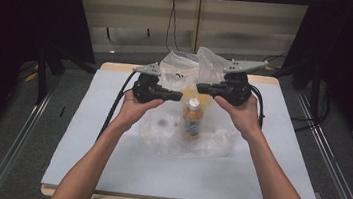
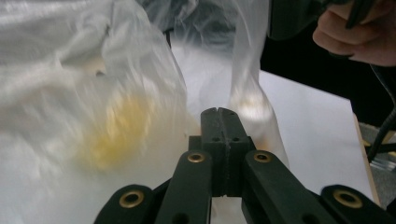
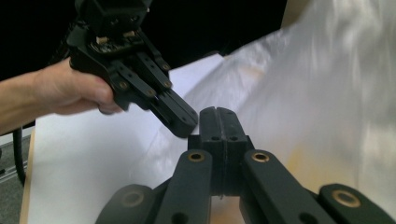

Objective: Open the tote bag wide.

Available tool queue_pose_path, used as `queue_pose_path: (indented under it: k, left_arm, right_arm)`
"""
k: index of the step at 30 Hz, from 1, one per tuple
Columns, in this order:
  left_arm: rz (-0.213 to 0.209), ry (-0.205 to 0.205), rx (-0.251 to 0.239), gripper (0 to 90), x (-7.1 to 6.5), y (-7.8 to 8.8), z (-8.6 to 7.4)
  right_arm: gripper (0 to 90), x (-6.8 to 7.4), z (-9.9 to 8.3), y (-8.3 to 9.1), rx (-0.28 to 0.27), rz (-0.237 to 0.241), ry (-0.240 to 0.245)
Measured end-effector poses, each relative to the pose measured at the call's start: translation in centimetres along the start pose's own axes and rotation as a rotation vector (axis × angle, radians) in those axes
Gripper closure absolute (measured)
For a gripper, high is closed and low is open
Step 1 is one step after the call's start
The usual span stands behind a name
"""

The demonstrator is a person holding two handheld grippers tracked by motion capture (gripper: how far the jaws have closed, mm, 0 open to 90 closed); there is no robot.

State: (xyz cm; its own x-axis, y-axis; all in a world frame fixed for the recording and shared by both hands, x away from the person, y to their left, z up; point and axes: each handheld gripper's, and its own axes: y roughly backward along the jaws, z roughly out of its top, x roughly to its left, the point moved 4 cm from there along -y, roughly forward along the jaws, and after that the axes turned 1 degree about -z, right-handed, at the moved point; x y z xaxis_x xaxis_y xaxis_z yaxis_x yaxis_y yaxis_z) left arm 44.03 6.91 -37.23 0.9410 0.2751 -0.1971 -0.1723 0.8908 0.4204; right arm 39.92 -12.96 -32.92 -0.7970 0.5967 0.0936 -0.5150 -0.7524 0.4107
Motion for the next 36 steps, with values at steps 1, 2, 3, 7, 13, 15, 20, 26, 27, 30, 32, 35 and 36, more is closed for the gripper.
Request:
queue_pose_path:
  k: [1,2,3,7,13,15,20,26,27,30,32,35,36]
  left_arm:
    - [0.005,-0.006,-0.002,90.0,0.3,-0.2,0.3]
    - [0.000,0.006,-0.003,90.0,0.6,-0.5,0.5]
    - [-0.006,0.018,-0.011,90.0,0.7,-0.7,0.7]
    - [-0.033,0.010,-0.007,90.0,0.5,-1.7,1.0]
    - [-0.064,-0.050,-0.001,90.0,-1.7,-2.1,1.1]
    - [-0.074,-0.069,0.004,90.0,-2.3,-2.2,1.0]
    - [-0.097,-0.114,0.029,90.0,-4.0,-2.6,0.7]
    - [-0.101,-0.106,0.063,90.0,-3.9,-2.8,-1.2]
    - [-0.101,-0.106,0.063,90.0,-3.9,-2.8,-1.2]
    - [-0.110,-0.081,0.057,90.0,-3.4,-2.7,-2.2]
    - [-0.108,-0.071,0.053,90.0,-2.9,-2.6,-2.7]
    - [-0.100,-0.057,-0.003,90.0,-2.1,-1.9,-3.0]
    - [-0.100,-0.057,-0.003,90.0,-2.1,-1.9,-3.0]
  right_arm:
    - [90.0,0.0,0.5,-0.3,0.004,-0.002,0.004]
    - [90.0,-0.1,1.0,-0.6,0.003,-0.001,0.003]
    - [90.0,-0.3,1.6,-1.0,0.007,-0.010,0.004]
    - [90.0,-0.9,2.0,-1.6,0.013,-0.024,-0.001]
    - [90.0,-1.2,2.4,-2.0,0.033,-0.049,0.011]
    - [90.0,-1.3,2.2,-2.1,0.037,-0.043,0.010]
    - [90.0,-1.6,0.9,-2.3,0.070,-0.059,0.002]
    - [90.0,-2.8,-3.2,-2.1,0.109,-0.069,-0.044]
    - [90.0,-2.8,-3.2,-2.1,0.109,-0.069,-0.044]
    - [90.0,-2.9,-5.7,-1.9,0.125,-0.059,-0.061]
    - [90.0,-3.0,-6.3,-1.9,0.126,-0.055,-0.073]
    - [90.0,-3.2,-8.2,-1.9,0.133,-0.049,-0.097]
    - [90.0,-3.3,-8.5,-2.0,0.136,-0.046,-0.104]
